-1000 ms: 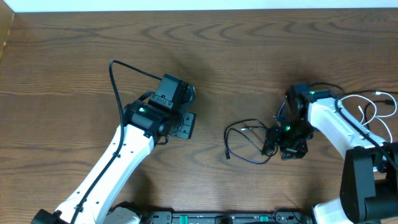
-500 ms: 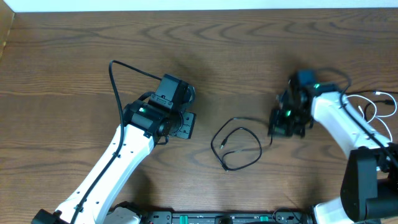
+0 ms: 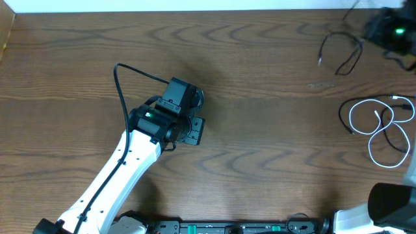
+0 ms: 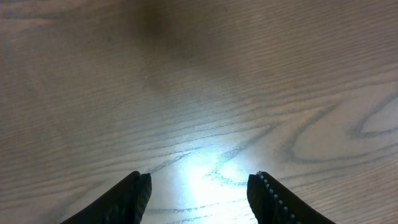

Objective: Untangle cables

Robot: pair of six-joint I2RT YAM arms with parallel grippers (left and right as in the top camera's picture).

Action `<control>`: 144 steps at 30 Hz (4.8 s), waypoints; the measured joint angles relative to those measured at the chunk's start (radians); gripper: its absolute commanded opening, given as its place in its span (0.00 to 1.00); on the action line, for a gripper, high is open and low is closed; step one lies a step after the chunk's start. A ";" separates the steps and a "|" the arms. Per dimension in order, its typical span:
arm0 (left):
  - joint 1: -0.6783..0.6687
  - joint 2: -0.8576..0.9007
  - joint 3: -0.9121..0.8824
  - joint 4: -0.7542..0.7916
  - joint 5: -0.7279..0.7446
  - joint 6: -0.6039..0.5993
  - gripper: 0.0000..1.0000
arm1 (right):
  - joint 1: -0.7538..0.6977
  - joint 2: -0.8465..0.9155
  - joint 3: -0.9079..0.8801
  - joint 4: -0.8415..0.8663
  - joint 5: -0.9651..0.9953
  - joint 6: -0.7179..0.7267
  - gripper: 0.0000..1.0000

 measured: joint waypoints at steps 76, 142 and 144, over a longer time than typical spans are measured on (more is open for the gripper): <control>0.524 -0.777 -0.199 -0.122 0.100 -0.007 0.98 | 0.214 -0.881 -0.970 -0.051 0.188 -0.169 0.99; 0.524 -0.969 -0.206 -0.114 0.100 0.004 0.98 | 0.345 -1.666 -1.858 1.211 0.274 -0.169 0.99; 0.524 -0.969 -0.206 -0.115 0.100 0.004 0.98 | 0.346 -1.667 -1.875 1.244 0.278 -0.170 0.99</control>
